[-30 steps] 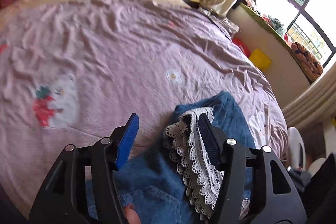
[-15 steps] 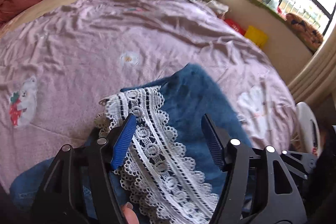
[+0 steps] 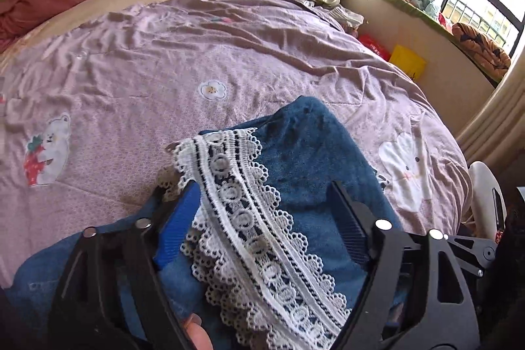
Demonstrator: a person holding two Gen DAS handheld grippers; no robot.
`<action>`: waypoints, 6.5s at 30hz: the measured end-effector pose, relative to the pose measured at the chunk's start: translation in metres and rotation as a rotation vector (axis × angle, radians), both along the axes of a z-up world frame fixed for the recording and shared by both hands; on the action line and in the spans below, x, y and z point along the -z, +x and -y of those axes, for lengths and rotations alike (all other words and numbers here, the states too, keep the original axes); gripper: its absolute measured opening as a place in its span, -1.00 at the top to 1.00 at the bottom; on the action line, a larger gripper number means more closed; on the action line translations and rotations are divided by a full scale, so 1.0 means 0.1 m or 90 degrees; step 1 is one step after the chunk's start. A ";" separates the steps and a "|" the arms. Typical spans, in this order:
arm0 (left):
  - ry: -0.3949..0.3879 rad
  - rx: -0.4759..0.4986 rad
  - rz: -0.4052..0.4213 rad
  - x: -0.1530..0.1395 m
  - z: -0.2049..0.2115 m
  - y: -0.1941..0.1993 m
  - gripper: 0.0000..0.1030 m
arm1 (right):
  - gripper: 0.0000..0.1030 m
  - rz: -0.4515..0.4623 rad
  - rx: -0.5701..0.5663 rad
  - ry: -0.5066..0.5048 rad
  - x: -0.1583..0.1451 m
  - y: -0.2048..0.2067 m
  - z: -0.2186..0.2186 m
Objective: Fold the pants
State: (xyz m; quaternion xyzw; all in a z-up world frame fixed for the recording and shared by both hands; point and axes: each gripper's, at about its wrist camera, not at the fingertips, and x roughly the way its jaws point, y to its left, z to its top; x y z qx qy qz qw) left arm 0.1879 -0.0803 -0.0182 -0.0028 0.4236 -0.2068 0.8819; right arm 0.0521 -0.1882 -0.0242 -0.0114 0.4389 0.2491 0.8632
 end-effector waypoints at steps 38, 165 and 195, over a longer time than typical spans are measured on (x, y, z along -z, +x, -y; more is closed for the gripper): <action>0.021 -0.255 0.046 -0.63 -1.41 -1.31 -0.81 | -0.73 0.112 -0.046 -0.003 -0.86 -0.10 -0.54; -0.004 -0.058 -0.059 -0.41 0.17 -0.64 0.38 | 0.73 -0.019 -0.232 0.254 -0.50 1.25 0.21; -0.062 0.026 -0.108 -0.23 0.55 -0.79 0.16 | 0.00 -0.045 -0.058 0.215 -0.32 1.01 0.83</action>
